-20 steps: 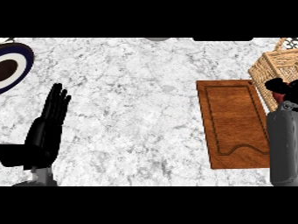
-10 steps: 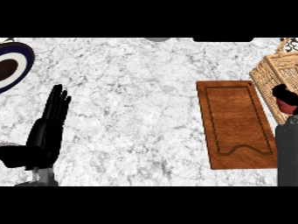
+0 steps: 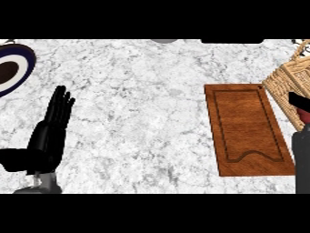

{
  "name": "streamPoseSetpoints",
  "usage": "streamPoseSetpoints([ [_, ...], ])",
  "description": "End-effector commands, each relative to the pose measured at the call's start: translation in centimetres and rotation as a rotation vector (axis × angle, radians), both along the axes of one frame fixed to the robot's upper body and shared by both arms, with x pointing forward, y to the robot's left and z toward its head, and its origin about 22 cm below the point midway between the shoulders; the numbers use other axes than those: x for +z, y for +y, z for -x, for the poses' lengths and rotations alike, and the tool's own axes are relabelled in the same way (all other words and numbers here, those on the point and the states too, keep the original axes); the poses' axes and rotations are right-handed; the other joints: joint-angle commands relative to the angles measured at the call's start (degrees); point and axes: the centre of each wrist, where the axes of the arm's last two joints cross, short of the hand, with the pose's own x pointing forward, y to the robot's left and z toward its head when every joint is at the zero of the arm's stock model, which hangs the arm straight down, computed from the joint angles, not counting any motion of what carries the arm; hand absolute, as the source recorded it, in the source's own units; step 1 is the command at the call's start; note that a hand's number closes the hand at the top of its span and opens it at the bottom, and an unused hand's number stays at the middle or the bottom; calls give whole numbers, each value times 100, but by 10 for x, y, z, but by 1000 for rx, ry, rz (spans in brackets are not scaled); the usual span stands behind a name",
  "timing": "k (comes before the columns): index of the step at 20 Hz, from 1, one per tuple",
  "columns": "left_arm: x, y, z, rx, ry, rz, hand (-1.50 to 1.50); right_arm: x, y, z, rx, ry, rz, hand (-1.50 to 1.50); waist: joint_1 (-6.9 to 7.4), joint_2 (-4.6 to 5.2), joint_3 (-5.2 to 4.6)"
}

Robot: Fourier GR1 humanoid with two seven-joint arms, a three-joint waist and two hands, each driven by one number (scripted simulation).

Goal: Pick the bell pepper from the cutting board and place it in the basket

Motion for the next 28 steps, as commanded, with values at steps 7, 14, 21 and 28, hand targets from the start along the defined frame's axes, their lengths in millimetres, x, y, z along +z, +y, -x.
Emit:
streamPoseSetpoints([
  [7,-12,-5,10,9,10,19,0,26,9,20,-103,-169,210,-150,-32,1,24],
  [14,8,1,6,-1,21,24,0,61,20,55,-247,-190,238,-150,-57,-5,24],
  [21,7,-4,-1,1,2,-9,0,86,23,122,-260,-396,223,-150,-102,-11,26],
  [28,-11,8,-3,20,6,7,0,111,44,194,-122,-436,219,-150,-108,-1,25],
])
